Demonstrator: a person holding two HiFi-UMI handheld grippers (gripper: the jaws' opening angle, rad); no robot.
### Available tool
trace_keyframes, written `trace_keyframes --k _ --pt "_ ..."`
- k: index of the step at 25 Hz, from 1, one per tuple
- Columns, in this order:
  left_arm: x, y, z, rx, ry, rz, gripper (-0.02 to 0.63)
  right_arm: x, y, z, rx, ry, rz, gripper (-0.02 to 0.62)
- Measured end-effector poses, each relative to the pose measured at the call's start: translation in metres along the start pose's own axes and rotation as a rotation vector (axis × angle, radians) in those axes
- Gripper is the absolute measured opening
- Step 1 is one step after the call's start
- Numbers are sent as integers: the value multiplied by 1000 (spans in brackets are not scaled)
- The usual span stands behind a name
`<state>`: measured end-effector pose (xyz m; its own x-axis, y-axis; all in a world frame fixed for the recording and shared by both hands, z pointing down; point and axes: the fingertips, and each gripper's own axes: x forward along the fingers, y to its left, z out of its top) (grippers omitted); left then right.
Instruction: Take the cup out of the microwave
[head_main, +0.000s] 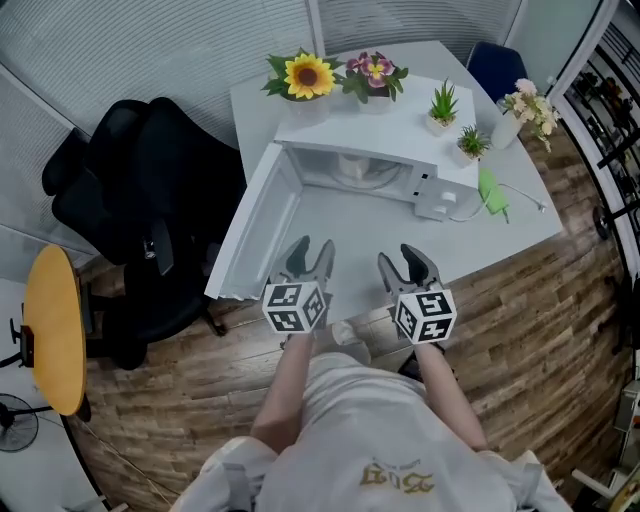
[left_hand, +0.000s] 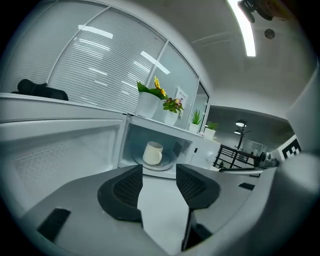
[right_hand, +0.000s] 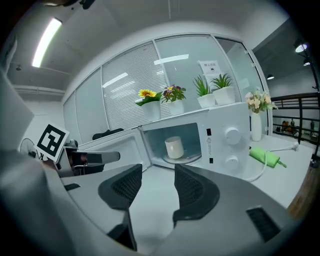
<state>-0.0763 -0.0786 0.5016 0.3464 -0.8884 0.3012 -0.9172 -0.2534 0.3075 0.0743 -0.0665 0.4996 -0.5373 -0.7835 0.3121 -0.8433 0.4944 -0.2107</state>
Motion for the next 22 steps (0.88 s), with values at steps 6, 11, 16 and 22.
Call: trace_keyframes --k 6,11,16,22 --pt "36 19 10 3 24 -12 210 45 -16 9 10 10 4 210" --pt "55 28 13 -6 32 -21 209 71 -17 20 -7 14 30 210" --pt "69 32 15 -13 35 -20 209 94 -20 33 -35 24 66 213" --pt "92 43 15 -28 38 -5 209 125 -29 36 -38 46 109 213"
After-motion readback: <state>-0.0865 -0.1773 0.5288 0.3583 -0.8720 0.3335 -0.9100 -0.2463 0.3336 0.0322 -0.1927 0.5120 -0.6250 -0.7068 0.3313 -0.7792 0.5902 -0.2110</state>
